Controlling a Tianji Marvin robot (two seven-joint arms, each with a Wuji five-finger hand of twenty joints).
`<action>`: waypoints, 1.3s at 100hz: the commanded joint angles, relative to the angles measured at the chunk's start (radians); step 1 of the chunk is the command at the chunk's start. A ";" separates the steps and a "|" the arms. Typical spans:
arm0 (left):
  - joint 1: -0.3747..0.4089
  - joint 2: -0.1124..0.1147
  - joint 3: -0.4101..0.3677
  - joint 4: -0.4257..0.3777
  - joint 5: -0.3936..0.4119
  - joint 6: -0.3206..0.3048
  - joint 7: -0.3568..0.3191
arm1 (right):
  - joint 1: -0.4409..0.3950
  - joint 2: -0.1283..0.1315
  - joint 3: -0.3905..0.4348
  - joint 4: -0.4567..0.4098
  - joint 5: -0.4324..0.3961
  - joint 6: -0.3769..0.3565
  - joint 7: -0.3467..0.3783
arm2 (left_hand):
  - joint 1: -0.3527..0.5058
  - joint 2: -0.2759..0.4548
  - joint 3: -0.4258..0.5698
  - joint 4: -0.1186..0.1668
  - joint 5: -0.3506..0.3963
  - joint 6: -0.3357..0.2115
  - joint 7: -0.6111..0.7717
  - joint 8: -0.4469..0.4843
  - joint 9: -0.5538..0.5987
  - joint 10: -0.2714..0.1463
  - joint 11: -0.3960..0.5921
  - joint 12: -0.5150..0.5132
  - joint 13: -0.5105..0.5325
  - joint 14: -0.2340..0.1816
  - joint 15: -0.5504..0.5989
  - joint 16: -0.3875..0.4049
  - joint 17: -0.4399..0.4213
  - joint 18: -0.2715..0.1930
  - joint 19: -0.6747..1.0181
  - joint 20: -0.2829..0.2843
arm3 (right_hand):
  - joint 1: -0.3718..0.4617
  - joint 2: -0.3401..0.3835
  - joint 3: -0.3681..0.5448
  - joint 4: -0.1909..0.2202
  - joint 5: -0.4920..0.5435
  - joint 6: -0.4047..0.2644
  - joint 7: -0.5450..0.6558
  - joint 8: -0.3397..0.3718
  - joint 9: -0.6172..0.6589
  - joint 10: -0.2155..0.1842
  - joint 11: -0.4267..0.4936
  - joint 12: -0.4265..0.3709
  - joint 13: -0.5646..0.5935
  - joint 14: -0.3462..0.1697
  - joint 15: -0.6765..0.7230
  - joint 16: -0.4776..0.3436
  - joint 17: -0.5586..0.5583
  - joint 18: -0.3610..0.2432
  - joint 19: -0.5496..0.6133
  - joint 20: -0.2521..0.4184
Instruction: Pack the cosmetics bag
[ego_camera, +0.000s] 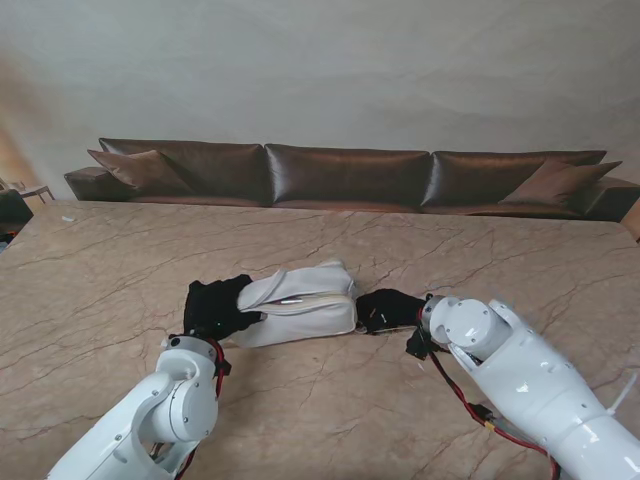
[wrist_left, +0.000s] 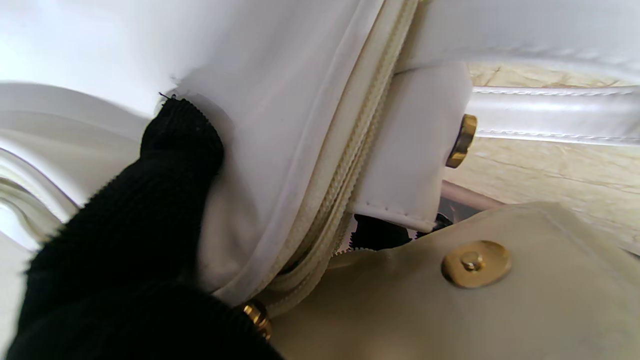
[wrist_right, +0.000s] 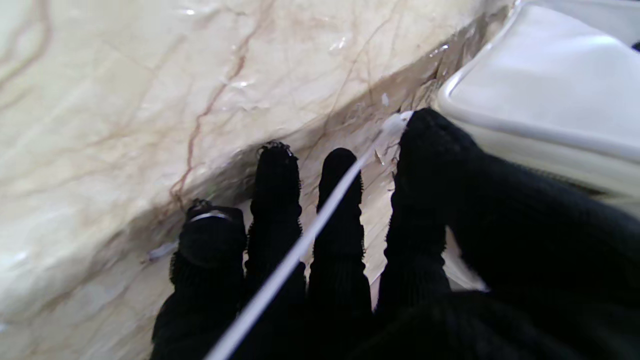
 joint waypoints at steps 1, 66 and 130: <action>0.007 -0.010 -0.004 -0.010 -0.005 0.004 0.017 | -0.017 -0.015 -0.001 0.000 0.005 0.016 -0.003 | 0.184 0.261 0.176 0.136 0.074 -0.167 0.174 0.051 0.092 -0.110 0.191 0.068 0.011 -0.048 0.042 0.014 -0.019 -0.007 -0.007 0.018 | 0.034 0.019 0.019 0.012 0.018 -0.046 0.049 0.022 0.003 -0.002 -0.004 0.017 -0.017 -0.009 0.008 0.014 -0.010 -0.006 0.017 0.019; -0.007 -0.003 0.009 0.019 0.018 -0.001 0.007 | -0.093 -0.057 0.104 0.005 0.244 0.116 0.002 | 0.167 0.195 0.292 0.120 0.117 -0.119 0.196 -0.036 0.117 -0.093 0.213 0.030 0.030 -0.045 0.055 -0.003 -0.004 0.017 -0.019 0.017 | 0.170 0.178 -0.055 0.023 0.036 -0.033 0.058 0.222 0.072 0.028 0.046 0.101 0.023 0.022 0.130 0.078 -0.011 0.002 0.100 0.043; -0.038 -0.001 0.021 0.074 0.017 0.014 -0.007 | -0.105 -0.011 0.138 -0.054 0.234 0.219 0.149 | 0.110 0.071 0.501 0.133 0.152 -0.055 0.284 -0.155 0.156 -0.123 0.228 -0.091 0.146 -0.051 0.034 -0.001 0.178 0.053 0.119 0.041 | 0.080 -0.014 0.205 0.082 0.186 0.050 0.098 0.120 0.266 0.086 0.142 0.140 0.235 0.116 0.348 0.165 0.173 0.033 0.286 0.002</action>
